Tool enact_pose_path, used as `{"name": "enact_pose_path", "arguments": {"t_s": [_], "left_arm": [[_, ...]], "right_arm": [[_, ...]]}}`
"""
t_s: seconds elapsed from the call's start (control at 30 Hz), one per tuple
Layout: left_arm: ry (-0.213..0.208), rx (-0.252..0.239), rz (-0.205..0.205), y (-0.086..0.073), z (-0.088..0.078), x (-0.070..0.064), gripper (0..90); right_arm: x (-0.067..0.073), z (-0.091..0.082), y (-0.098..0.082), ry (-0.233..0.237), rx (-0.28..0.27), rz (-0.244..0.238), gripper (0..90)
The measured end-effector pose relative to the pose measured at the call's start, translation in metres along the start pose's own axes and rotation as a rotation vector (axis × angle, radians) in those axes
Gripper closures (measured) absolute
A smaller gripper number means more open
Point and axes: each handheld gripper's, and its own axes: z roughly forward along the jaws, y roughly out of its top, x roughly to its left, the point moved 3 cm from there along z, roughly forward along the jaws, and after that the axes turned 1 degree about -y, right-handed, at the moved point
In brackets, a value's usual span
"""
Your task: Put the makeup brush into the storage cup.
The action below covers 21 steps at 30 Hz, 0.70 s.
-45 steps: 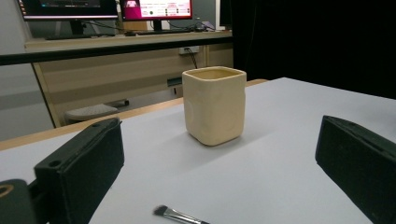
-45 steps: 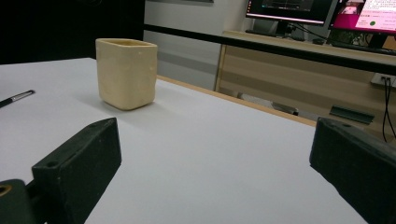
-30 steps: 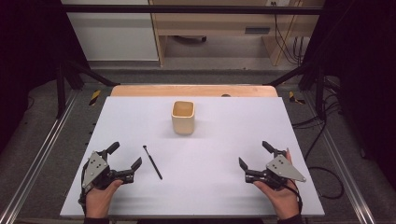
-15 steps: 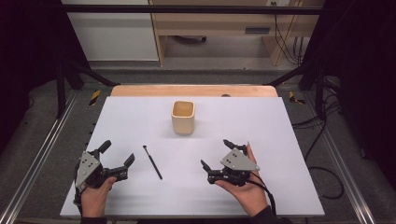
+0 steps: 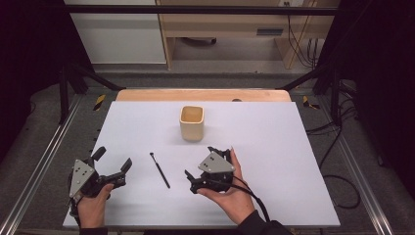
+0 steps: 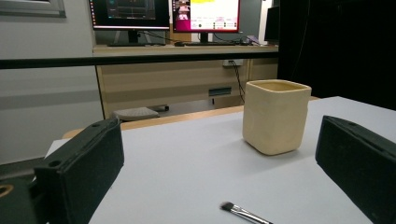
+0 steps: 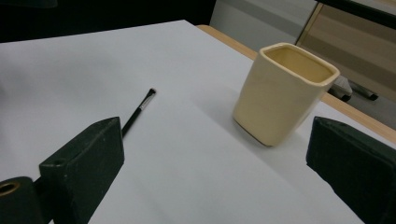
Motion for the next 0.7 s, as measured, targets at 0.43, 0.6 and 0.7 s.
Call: {"name": "enact_pose_path", "arguments": {"t_s": [0.43,0.6,0.7], "left_arm": [[0.023,-0.012,-0.021,0.000,-0.002,0.007,0.7],[0.030,-0.017,-0.028,0.000,-0.003,0.009,0.7],[0.029,-0.017,-0.029,0.000,-0.003,0.010,0.7]], "right_arm": [[0.030,0.029,0.011,0.079,0.104,-0.017,7.4],[0.039,0.039,0.013,0.100,0.122,-0.011,5.9],[0.043,0.044,0.014,0.111,0.134,-0.015,5.7]]}}
